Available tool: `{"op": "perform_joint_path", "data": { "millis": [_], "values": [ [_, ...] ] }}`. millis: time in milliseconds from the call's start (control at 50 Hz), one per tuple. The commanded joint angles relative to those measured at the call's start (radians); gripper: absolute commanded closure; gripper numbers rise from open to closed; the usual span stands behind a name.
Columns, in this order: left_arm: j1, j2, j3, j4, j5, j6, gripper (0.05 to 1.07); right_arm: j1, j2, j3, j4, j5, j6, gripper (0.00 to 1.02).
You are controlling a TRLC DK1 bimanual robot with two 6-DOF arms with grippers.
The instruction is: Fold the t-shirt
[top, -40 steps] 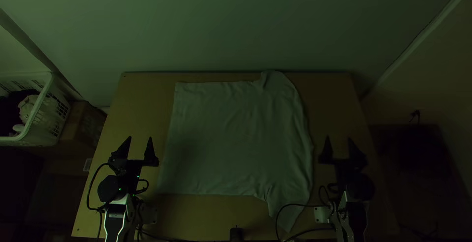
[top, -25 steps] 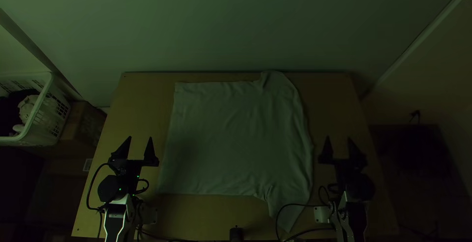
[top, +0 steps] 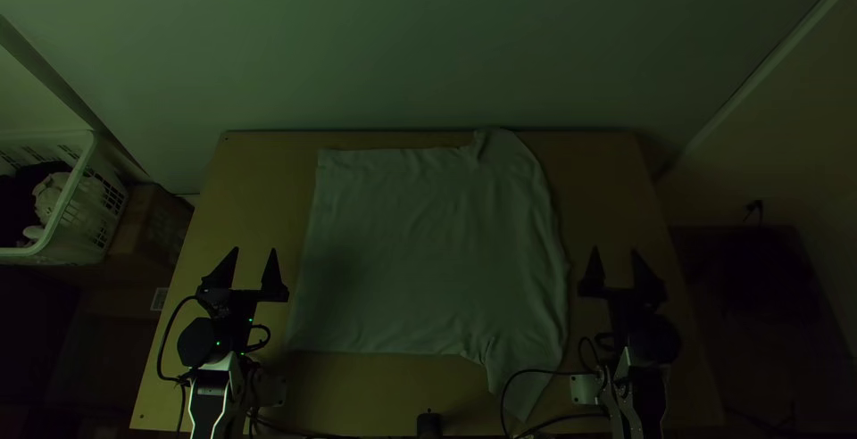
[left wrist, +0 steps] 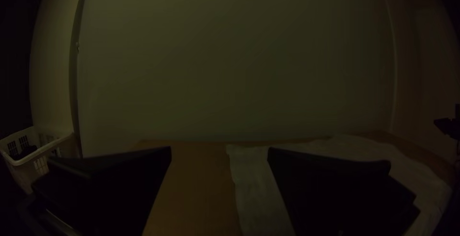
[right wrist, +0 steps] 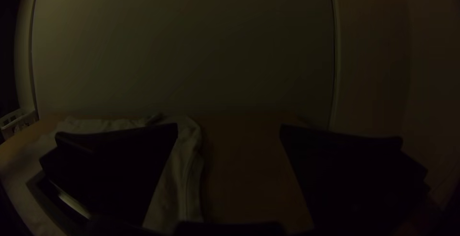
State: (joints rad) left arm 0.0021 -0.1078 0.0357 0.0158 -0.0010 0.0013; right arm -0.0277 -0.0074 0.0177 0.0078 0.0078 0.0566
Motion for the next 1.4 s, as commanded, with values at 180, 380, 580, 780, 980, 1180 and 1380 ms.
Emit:
{"op": "perform_joint_path", "data": {
  "millis": [180,380,580,780,980,1180,1380],
  "values": [
    [0.007,0.108,-0.033,-0.025,0.009,0.014,0.10,-0.003,0.004,-0.009,-0.025,0.009,0.029,0.04],
    [0.003,0.108,-0.033,-0.025,0.009,0.012,0.10,0.025,0.004,-0.009,-0.025,0.009,0.138,0.04],
    [0.003,0.106,-0.033,-0.028,0.009,0.006,0.10,0.043,0.003,-0.010,-0.019,0.011,0.137,0.04],
    [0.013,0.108,-0.003,-0.017,-0.002,0.011,0.10,0.026,0.003,0.021,0.058,0.011,0.135,0.04],
    [0.003,0.126,0.053,-0.002,-0.001,0.022,0.10,0.023,0.017,0.091,0.095,0.012,0.081,0.04],
    [0.001,0.358,0.227,0.032,-0.001,0.005,0.10,0.025,0.107,0.169,0.141,0.012,0.043,0.04],
    [0.001,0.640,0.461,0.039,-0.001,-0.009,0.10,0.026,0.403,0.344,0.201,0.011,0.009,0.04]
  ]
}}
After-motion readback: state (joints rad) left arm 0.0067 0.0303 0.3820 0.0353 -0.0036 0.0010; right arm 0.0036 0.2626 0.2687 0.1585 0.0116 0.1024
